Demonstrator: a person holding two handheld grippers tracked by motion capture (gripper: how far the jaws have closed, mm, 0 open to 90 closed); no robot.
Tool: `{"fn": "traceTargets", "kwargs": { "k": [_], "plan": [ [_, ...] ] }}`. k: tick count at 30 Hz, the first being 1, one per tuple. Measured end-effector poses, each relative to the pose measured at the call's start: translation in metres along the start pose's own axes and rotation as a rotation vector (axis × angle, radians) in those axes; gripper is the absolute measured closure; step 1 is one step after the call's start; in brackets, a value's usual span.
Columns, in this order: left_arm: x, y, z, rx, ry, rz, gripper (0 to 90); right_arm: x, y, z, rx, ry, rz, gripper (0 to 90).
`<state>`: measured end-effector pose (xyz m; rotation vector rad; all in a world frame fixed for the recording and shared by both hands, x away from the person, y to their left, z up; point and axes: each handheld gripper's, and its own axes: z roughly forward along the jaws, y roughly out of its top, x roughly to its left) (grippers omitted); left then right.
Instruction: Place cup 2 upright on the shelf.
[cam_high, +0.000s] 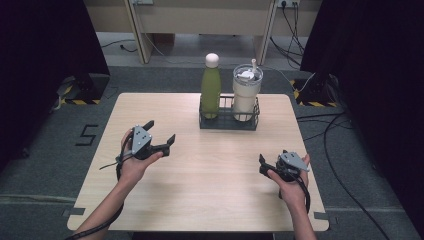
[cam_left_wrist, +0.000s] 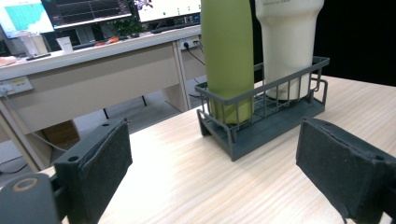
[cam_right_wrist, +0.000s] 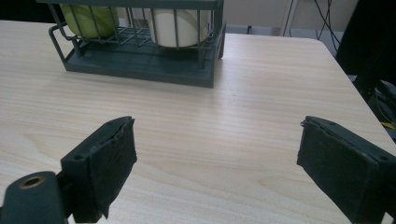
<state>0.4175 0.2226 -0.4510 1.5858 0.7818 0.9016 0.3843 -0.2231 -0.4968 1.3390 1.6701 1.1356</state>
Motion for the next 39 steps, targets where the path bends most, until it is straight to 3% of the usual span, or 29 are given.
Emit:
{"fn": "traceTargets", "kwargs": {
  "k": [19,23,39],
  "plan": [
    [0.011,-0.028,-0.038,0.021,0.054,-0.019,10.1,0.001,0.0,0.0,0.0,0.001,-0.001,11.4],
    [0.012,-0.035,-0.044,0.032,0.066,-0.006,10.2,0.002,0.0,0.0,0.001,0.001,-0.001,11.4],
    [0.008,-0.067,-0.054,0.093,0.077,-0.039,10.4,0.001,0.0,0.0,0.0,0.001,-0.006,11.4]
  ]
}}
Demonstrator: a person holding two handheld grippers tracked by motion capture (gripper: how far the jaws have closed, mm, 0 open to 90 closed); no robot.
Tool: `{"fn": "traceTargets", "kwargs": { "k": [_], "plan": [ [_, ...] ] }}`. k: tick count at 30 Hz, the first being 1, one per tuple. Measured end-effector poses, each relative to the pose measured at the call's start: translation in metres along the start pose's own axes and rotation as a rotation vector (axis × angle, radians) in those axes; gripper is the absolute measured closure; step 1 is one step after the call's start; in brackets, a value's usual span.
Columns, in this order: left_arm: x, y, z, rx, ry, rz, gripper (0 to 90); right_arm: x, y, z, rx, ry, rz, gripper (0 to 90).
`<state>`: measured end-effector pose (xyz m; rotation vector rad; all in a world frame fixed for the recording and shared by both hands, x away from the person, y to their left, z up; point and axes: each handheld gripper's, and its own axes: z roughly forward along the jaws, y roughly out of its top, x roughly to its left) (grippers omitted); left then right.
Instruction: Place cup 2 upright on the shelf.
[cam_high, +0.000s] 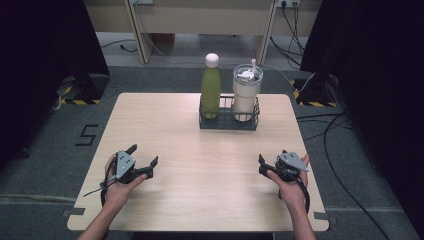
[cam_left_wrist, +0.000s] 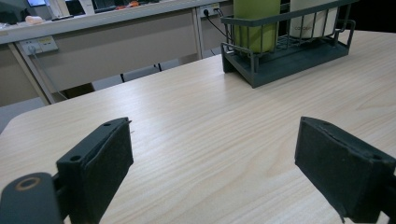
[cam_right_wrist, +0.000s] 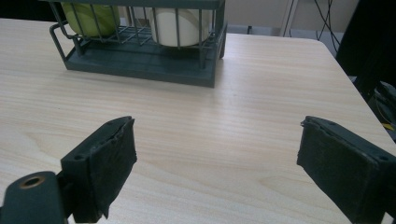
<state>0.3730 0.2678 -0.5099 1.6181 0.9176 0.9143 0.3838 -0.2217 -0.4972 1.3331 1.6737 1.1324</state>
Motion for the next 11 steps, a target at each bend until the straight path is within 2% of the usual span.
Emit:
{"fn": "traceTargets", "kwargs": {
  "k": [11],
  "plan": [
    [0.0031,-0.0001,0.0009,-0.008,0.013,-0.045,10.4,0.0001,0.001,-0.0007,-0.003,0.002,-0.008,11.4]
  ]
}}
